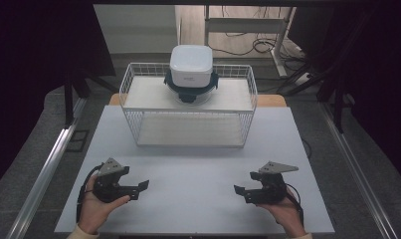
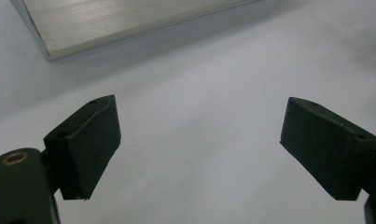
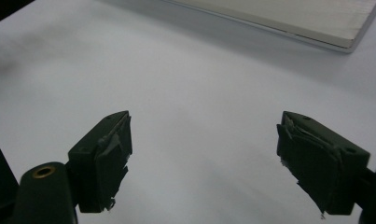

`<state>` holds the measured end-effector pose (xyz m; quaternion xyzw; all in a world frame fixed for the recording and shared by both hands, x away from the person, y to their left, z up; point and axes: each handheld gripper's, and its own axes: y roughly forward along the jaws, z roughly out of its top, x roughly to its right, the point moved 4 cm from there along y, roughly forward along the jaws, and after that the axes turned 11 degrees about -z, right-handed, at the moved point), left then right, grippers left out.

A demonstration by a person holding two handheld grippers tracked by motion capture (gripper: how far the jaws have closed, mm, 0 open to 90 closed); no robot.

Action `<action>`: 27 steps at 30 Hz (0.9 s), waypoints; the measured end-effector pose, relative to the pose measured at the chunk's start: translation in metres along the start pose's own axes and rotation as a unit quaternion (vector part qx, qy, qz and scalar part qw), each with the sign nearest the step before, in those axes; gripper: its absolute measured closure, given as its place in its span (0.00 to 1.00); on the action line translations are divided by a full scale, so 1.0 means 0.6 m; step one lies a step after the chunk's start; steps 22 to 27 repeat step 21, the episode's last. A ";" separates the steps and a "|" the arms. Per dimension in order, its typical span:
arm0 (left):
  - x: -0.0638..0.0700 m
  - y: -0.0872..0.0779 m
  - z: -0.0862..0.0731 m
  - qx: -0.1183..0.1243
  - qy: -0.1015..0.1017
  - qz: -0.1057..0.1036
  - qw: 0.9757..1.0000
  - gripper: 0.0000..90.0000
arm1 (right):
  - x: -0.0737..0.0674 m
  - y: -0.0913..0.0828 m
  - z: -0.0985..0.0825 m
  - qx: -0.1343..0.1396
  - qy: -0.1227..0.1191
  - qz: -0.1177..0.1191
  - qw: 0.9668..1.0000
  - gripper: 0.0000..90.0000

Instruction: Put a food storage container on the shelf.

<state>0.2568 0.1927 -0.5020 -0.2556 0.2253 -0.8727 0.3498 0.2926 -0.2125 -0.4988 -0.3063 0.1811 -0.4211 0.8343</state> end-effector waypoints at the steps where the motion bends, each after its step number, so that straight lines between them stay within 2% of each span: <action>1: 0.001 0.000 0.000 0.000 0.001 -0.001 1.000 0.13 | -0.002 0.001 -0.001 -0.001 -0.001 -0.001 1.000 0.19; 9: 0.002 0.002 0.001 0.001 0.006 0.005 1.000 0.11 | 0.001 -0.011 0.007 0.015 0.002 -0.008 1.000 0.18; 21: 0.001 0.002 0.001 0.001 0.010 0.019 1.000 0.09 | 0.002 -0.016 0.011 0.018 0.003 -0.007 1.000 0.18; 27: 0.001 0.002 0.001 0.001 0.010 0.019 1.000 0.09 | 0.002 -0.016 0.011 0.018 0.003 -0.007 1.000 0.18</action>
